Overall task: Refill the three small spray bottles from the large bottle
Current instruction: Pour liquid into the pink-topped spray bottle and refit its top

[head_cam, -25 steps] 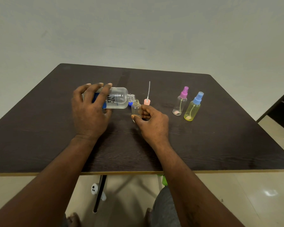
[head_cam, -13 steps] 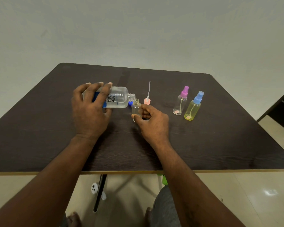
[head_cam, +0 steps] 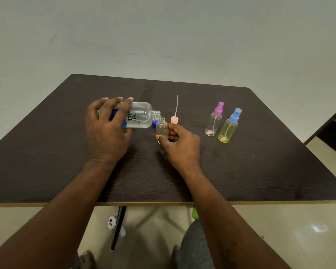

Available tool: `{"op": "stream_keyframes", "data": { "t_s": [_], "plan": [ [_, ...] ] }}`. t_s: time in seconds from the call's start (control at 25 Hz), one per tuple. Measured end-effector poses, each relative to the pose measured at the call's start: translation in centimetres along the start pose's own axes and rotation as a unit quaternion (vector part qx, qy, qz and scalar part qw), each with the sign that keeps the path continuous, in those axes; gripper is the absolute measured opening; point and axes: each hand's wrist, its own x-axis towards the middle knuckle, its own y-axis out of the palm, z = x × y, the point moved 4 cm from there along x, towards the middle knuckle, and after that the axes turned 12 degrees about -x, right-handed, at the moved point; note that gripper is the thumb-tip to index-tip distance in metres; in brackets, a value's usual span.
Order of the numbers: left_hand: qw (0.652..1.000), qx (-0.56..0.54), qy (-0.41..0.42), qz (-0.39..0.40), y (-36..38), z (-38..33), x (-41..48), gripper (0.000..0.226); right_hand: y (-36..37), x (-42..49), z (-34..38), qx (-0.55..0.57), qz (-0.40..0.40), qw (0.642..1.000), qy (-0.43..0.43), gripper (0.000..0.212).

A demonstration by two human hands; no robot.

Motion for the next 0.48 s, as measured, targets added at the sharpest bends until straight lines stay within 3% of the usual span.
{"op": "stream_keyframes", "data": {
  "t_s": [0.48],
  "plan": [
    [1.000,0.001,0.003,-0.007,0.12,0.11,0.03,0.069,0.25,0.00,-0.18,0.003,0.000,1.000,0.000,0.043]
  ]
}}
